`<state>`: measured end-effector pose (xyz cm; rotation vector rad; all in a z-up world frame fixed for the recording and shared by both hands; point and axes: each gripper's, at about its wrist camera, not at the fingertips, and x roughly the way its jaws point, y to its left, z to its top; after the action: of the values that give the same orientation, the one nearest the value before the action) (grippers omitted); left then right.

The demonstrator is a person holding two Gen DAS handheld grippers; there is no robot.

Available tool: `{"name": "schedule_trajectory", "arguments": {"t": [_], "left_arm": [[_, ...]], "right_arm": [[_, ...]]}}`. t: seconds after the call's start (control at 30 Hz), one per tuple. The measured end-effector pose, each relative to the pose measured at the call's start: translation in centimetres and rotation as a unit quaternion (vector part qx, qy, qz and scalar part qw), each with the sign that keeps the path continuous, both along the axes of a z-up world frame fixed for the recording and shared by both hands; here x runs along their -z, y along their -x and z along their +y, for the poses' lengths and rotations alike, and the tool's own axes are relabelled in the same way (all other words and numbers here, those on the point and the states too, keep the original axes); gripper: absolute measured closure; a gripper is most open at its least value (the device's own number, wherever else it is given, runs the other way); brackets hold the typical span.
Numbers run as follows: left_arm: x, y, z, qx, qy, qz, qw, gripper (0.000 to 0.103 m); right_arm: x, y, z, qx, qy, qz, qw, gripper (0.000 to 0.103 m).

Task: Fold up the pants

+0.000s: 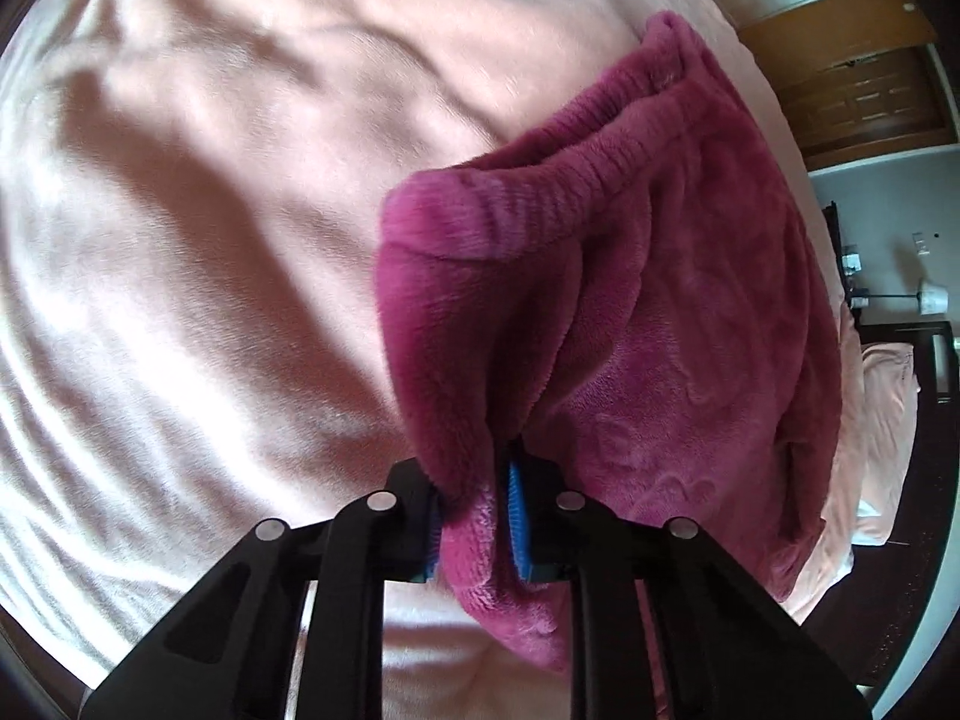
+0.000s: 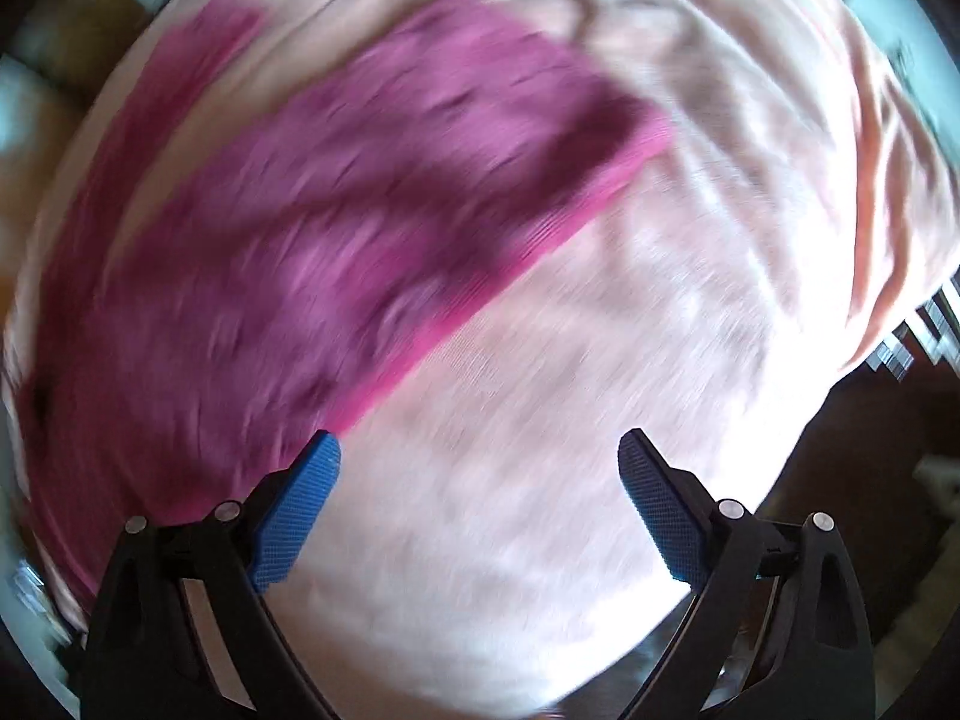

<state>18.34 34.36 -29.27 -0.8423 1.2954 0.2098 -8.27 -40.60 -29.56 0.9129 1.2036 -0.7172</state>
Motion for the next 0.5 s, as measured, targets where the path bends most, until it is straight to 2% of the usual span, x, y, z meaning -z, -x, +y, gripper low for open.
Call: {"name": "schedule_trajectory", "arguments": {"t": [0.17, 0.3, 0.43, 0.5], "left_arm": [[-1.5, -0.1, -0.2, 0.004, -0.016, -0.006, 0.9999, 0.089], [-3.1, -0.4, -0.7, 0.011, -0.030, -0.009, 0.9994, 0.090], [-4.0, -1.0, -1.4, 0.012, -0.037, -0.013, 0.9992, 0.090], [-4.0, -1.2, -1.5, 0.010, -0.037, -0.011, 0.9992, 0.090]], "right_arm": [[1.8, 1.6, -6.1, 0.080, -0.029, -0.057, 0.995, 0.010], [4.1, 2.5, -9.3, 0.154, -0.058, -0.085, 0.983, 0.020], [5.1, 1.7, -9.8, 0.167, -0.061, -0.078, 0.981, 0.029], [5.1, 1.3, -9.8, 0.161, -0.053, -0.070, 0.983, 0.040]]}}
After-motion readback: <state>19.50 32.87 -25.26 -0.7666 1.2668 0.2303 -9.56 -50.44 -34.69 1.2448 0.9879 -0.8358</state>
